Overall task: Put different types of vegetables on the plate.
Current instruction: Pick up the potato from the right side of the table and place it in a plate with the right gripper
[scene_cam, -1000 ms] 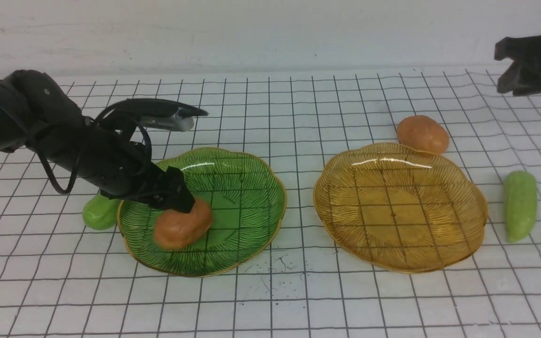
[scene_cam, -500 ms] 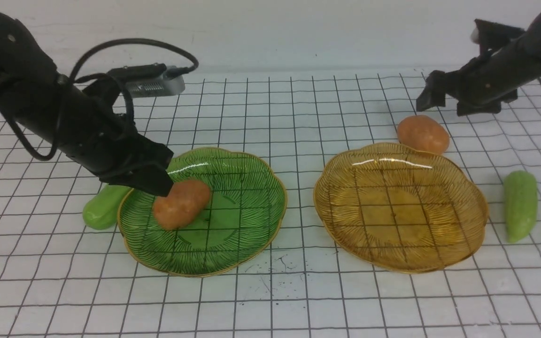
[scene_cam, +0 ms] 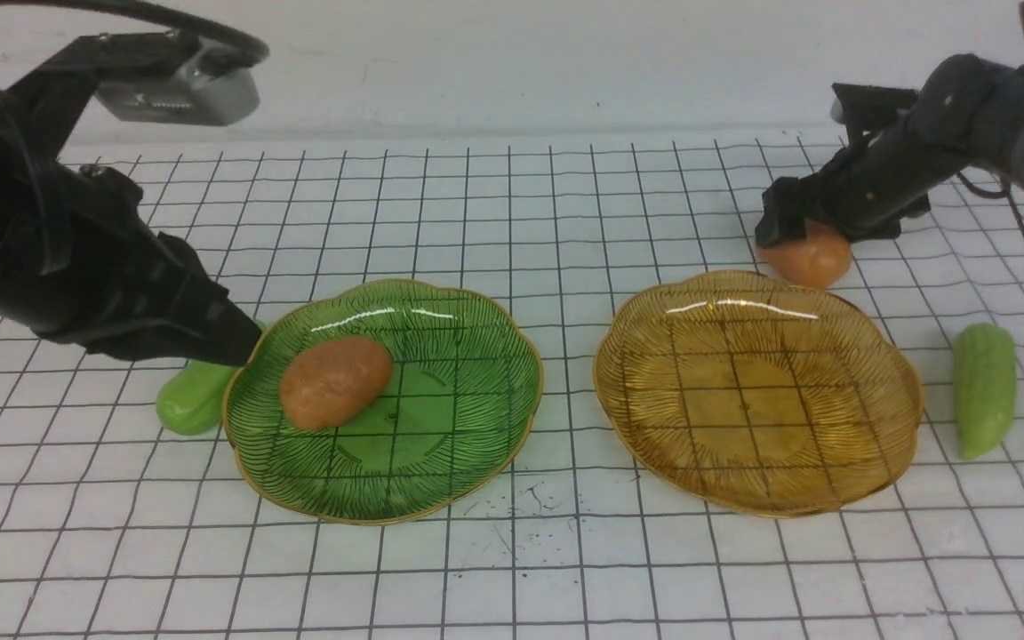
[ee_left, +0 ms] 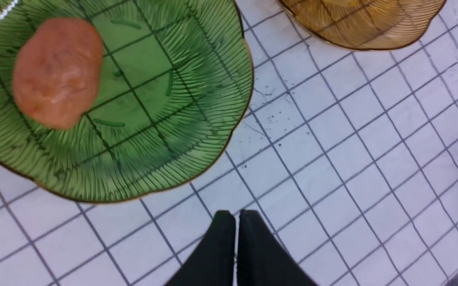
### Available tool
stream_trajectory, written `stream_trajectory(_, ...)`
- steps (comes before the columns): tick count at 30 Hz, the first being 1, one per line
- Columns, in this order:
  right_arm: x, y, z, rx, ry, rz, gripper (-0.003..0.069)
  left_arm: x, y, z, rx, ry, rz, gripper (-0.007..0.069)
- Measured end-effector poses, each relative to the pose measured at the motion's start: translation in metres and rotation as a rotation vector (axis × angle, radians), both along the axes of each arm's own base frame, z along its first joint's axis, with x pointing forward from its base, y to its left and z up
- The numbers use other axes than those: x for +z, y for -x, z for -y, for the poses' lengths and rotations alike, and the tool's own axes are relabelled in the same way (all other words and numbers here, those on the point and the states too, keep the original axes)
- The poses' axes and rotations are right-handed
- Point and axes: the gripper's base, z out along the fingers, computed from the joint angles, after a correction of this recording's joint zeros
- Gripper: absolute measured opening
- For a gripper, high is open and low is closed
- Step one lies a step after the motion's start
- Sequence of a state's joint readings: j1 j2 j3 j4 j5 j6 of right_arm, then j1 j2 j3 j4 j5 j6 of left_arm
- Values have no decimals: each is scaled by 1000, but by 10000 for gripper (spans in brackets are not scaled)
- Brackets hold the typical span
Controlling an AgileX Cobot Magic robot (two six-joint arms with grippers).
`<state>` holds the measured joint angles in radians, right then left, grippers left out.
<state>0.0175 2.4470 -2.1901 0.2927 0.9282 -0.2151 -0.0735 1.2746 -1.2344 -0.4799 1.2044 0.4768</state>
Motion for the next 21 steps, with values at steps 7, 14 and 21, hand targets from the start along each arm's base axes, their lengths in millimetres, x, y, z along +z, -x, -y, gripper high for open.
stream_trajectory(7, 117, 19, 0, -34, -25, 90, 566, -4, 25, -6, 7, -50, 12, -8)
stream_trajectory(14, 221, 71, -57, 104, -253, 223, 566, -21, 32, -10, 38, -87, -22, -8)
stream_trajectory(21, 188, 99, -175, 329, -280, 66, 566, -39, 26, -12, 92, -84, 20, -8)
